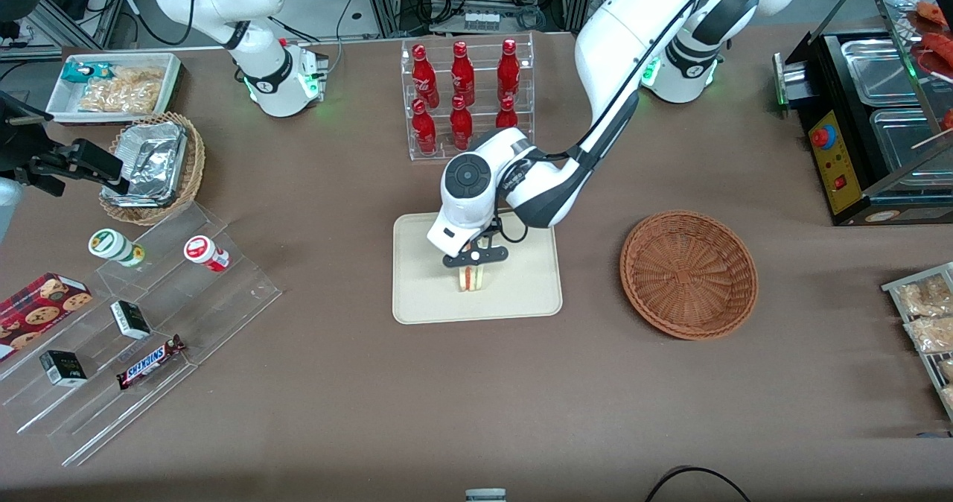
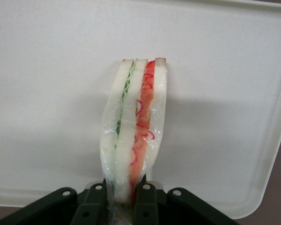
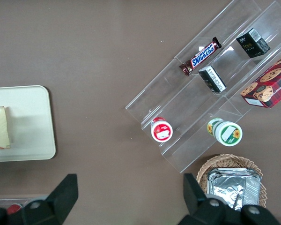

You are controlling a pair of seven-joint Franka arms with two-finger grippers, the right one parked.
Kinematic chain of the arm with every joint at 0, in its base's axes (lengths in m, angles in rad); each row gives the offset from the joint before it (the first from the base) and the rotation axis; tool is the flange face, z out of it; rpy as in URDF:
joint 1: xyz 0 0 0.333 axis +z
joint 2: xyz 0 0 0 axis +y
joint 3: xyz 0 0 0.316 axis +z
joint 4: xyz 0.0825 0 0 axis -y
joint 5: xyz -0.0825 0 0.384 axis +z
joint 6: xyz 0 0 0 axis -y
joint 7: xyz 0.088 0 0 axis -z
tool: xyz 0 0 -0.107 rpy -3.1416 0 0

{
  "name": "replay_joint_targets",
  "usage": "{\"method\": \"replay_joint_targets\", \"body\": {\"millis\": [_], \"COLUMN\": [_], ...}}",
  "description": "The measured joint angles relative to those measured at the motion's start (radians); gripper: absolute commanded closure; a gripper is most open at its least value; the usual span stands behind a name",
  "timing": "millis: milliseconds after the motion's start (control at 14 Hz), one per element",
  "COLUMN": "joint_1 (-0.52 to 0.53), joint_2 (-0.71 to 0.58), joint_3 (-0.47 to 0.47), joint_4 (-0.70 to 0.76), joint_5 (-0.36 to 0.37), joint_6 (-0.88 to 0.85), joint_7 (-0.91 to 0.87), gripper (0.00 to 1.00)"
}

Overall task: Place sandwich from basket to tray
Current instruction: 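Open the left gripper to release the sandwich on the tray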

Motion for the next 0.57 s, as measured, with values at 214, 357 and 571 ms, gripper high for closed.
{"method": "replay_joint_targets", "body": {"millis": [214,357,571], "joint_1": [0.000,0.001,0.007], "joint_2": [0.000,-0.002,-0.026], "joint_3": [0.002,0.005,0.018], "joint_4": [0.004,0.013,0.032], "joint_5": [0.000,0.000,0.000], "joint_6": [0.000,0.000,-0.038], "joint_7": [-0.027,-0.032,-0.041], "gripper": [0.00,0.00,0.00]}}
